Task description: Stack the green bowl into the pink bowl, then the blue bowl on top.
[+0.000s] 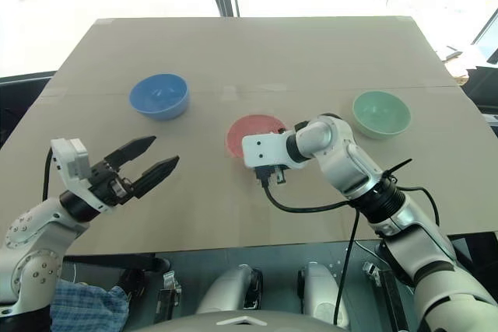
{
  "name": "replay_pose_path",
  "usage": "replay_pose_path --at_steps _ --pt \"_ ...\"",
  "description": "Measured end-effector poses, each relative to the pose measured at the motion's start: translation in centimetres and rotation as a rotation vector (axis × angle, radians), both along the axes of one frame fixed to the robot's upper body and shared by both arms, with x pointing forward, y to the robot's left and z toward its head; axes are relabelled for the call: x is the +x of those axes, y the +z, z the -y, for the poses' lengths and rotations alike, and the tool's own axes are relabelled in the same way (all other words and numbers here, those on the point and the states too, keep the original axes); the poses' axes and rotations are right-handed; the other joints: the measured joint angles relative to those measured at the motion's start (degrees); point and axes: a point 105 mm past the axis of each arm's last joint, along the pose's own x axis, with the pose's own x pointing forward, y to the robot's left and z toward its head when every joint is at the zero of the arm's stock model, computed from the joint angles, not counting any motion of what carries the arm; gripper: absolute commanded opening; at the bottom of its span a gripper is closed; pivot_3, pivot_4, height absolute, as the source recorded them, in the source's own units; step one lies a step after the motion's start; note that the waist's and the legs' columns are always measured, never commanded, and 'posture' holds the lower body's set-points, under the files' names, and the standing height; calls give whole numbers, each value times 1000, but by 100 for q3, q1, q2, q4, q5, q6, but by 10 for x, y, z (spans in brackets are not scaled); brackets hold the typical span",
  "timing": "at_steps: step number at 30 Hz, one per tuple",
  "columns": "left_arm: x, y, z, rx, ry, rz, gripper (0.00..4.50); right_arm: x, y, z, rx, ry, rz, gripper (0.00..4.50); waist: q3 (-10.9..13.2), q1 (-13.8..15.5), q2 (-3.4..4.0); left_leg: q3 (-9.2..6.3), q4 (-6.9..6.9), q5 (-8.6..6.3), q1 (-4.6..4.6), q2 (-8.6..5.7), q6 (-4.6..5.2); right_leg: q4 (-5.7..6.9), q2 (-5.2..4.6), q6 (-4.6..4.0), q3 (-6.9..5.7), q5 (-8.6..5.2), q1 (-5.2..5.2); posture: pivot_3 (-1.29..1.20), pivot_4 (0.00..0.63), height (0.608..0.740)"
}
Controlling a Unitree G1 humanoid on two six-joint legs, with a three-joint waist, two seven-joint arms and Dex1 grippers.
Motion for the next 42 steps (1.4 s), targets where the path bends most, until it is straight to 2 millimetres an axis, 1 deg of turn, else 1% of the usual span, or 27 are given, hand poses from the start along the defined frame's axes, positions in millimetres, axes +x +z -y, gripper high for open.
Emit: replay_pose_path --at_steps 1,2,3,7,9,11,13,15,16,17,19,22,24,25,28,32,34,37,39,42 --pt "0 0 0 2 -8 0 4500 1 0 0 8 -11 5 2890 0 1 0 0 0 0 0 0 0 -1 0 0 0 0 0 0 150 740" --pt "0 1 1 2 -13 0 4500 2 1 -1 19 -22 11 3445 0 1 0 0 0 0 0 0 0 0 0 0 0 0 0 0 150 740" --pt "0 1 1 2 -15 0 4500 3 0 -3 29 -35 9 3716 0 1 0 0 0 0 0 0 0 0 0 0 0 0 0 0 150 740" --pt "0 3 2 -3 -24 2 4500 3 2 -2 39 -61 3 3716 0 4 -1 0 0 0 0 0 0 0 0 0 0 0 0 0 150 740" --pt "0 4 3 -7 -32 4 4500 1 5 -2 48 -65 -5 3716 0 7 0 0 0 0 -1 0 0 0 0 0 0 0 -1 0 150 740" --pt "1 5 5 -4 -47 8 4500 -5 11 2 68 -71 -55 3716 2 23 1 -1 0 0 -5 0 0 -2 0 0 -1 0 -1 0 150 740" --pt "1 9 8 11 -79 19 4500 -16 20 19 85 -84 -156 3716 3 92 0 -2 0 -1 -8 0 3 -7 -2 0 -3 0 0 0 150 740" --pt "2 14 11 11 -101 35 4500 -14 31 39 105 -148 -193 3716 1 138 -3 -3 2 -10 -7 -2 16 -8 -8 0 -4 0 2 0 150 740" --pt "4 17 16 0 -126 42 4500 -8 39 57 119 -225 -198 3716 2 146 -2 -3 4 -16 -6 -3 25 -9 -9 -1 -4 0 5 0 150 740" --pt "4 17 18 -4 -136 42 4500 -5 42 64 123 -253 -195 3716 2 145 -2 -2 4 -16 -6 -3 25 -8 -10 -1 -3 0 4 0 150 740" --pt "7 19 25 -12 -167 45 4500 5 45 88 127 -361 -177 3716 1 139 -3 -2 3 -16 -5 -2 25 -8 -10 -1 -3 0 4 0 150 740" --pt "8 21 31 -18 -191 48 4500 12 43 103 128 -433 -177 3716 2 96 -1 3 -4 -11 -6 2 19 -7 -5 -1 0 0 1 0 150 740" --pt "14 29 46 -25 -257 81 4500 32 38 139 124 -611 -137 3716 3 130 -1 4 -1 -2 -10 1 5 -7 -5 -1 0 0 2 0 150 740" --pt "17 30 50 -33 -284 81 4500 41 39 156 122 -680 -103 3716 2 137 -1 5 0 -2 -10 -1 5 -8 -6 -1 0 0 3 0 150 740" --pt "22 27 52 -43 -300 70 4500 45 38 164 110 -708 -65 3716 2 128 -1 6 1 -1 -10 -1 6 -9 -5 0 0 0 3 0 150 740" --pt "36 28 68 -45 -366 81 4500 53 30 184 88 -785 -15 3716 4 139 -2 8 6 0 -14 -1 7 -6 -3 1 0 1 2 0 150 740" --pt "39 30 71 -47 -385 94 4500 57 29 193 86 -824 -3 3716 3 140 -3 8 7 0 -14 -1 7 -6 -2 1 0 1 3 0 150 740" --pt "42 28 74 -46 -404 93 4500 63 25 206 82 -880 17 3716 4 126 -3 9 7 0 -13 -1 7 -6 0 1 0 1 2 0 150 740" --pt "45 28 75 -51 -408 90 4500 66 21 214 77 -915 21 3716 3 128 -3 9 8 1 -13 0 7 -5 3 1 0 1 3 0 150 740" --pt "47 29 76 -48 -419 96 4500 67 8 228 60 -974 7 3716 4 143 -3 10 10 1 -13 0 8 -5 3 2 0 1 5 0 150 740"
